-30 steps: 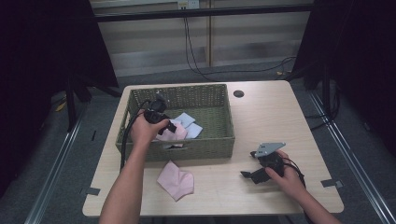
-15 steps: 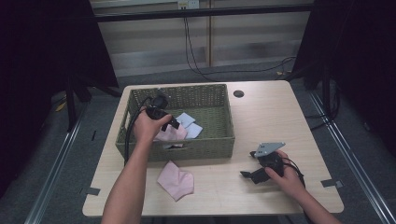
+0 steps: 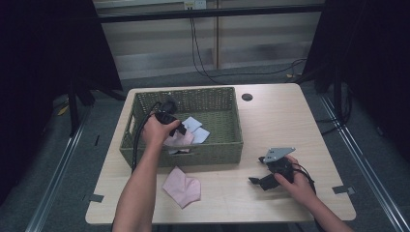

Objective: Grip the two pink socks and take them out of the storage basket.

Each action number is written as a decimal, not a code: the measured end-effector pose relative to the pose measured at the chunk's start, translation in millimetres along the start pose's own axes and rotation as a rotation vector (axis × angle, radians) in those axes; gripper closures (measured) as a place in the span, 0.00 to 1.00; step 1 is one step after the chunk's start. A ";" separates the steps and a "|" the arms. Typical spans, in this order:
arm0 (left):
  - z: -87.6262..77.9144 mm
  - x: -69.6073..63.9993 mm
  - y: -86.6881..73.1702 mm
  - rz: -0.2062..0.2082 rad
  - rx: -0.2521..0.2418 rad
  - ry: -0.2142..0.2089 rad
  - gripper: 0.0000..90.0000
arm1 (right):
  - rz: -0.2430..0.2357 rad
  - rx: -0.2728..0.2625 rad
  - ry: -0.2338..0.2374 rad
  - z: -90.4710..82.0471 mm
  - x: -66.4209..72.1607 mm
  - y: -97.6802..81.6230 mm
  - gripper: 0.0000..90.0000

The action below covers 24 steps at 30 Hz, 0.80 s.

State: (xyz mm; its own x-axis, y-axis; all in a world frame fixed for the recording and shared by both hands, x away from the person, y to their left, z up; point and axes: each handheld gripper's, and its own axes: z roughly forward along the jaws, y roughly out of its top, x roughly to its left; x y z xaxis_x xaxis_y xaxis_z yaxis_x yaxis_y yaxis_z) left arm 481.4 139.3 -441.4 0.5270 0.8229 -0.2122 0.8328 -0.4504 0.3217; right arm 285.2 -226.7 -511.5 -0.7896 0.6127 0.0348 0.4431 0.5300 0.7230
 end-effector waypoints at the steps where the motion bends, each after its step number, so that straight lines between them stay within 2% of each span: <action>1: 0.0 0.0 0.0 0.000 0.000 0.000 0.65 | 0.000 0.000 0.000 0.0 0.0 0.0 0.13; 2: -0.1 -0.1 0.3 0.000 0.005 0.002 0.65 | 0.000 0.001 -0.001 -0.2 0.0 0.0 0.13; 3: -1.2 0.0 0.6 -0.002 0.010 0.005 0.74 | -0.001 0.001 0.000 -0.1 0.0 0.0 0.13; 4: -5.2 2.2 0.9 -0.009 0.017 -0.014 0.89 | -0.001 0.000 0.001 0.0 0.0 0.0 0.13; 5: -7.0 2.2 0.5 -0.028 0.010 -0.028 0.91 | -0.001 0.001 0.001 0.0 0.0 0.0 0.13; 6: -10.0 3.0 0.4 -0.024 0.012 -0.029 0.92 | 0.000 -0.001 0.001 0.1 0.0 0.0 0.13; 11: -25.1 2.9 0.1 -0.026 -0.008 -0.031 0.94 | 0.001 0.001 0.001 -0.1 0.2 0.0 0.13; 15: -45.4 0.3 1.4 0.001 -0.039 -0.040 0.94 | -0.003 -0.001 0.000 0.0 -0.1 0.0 0.13; 16: -45.4 0.3 1.4 0.001 -0.039 -0.040 0.95 | -0.003 -0.002 0.001 0.1 -0.1 0.0 0.13; 20: -59.8 -3.1 1.3 0.012 -0.045 -0.066 0.95 | -0.003 -0.001 0.000 0.0 -0.1 0.0 0.13; 24: -67.1 -4.5 1.2 0.025 -0.056 -0.082 0.95 | -0.002 -0.001 -0.001 0.1 -0.1 0.0 0.13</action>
State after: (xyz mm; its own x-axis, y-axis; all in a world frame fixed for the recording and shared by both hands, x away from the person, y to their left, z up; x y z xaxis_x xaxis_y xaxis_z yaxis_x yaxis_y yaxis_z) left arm 468.7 158.3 -378.2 0.5617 0.7793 -0.2779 0.8097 -0.4487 0.3783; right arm 285.3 -226.7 -511.5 -0.7904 0.6117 0.0327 0.4406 0.5306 0.7241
